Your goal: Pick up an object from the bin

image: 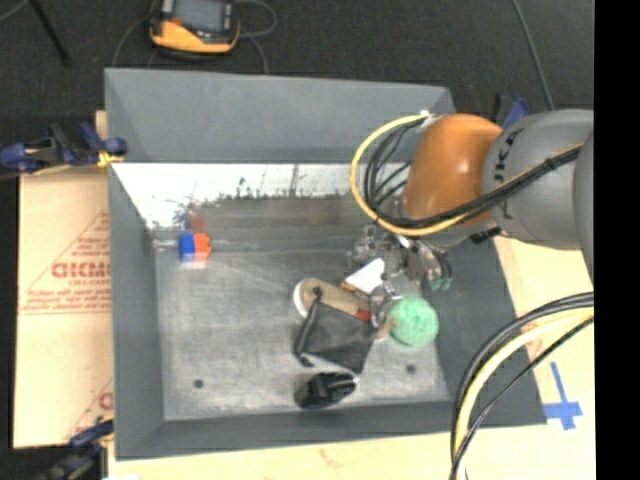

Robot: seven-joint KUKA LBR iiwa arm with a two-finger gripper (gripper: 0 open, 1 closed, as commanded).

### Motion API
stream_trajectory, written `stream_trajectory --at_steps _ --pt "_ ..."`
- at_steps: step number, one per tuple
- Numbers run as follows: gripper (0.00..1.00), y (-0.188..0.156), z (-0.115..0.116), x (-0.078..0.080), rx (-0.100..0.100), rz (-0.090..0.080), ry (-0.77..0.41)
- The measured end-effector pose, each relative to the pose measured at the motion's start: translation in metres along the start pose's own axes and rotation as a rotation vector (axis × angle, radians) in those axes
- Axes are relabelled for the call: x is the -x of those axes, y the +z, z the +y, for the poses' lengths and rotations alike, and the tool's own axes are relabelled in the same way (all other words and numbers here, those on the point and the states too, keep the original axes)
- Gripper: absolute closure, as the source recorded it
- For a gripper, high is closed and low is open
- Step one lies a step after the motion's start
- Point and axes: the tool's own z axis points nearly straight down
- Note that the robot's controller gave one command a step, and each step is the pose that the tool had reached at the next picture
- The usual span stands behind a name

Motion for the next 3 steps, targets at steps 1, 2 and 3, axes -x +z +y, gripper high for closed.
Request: stream_trajectory --at_steps 1,2,3 --pt "1.0 0.002 -0.001 0.001 0.0 -0.009 -0.014" --pt "1.0 0.002 -0.001 0.001 0.0 -0.009 -0.014" --pt "1.0 -0.033 -0.003 -0.005 0.003 0.008 -0.006"
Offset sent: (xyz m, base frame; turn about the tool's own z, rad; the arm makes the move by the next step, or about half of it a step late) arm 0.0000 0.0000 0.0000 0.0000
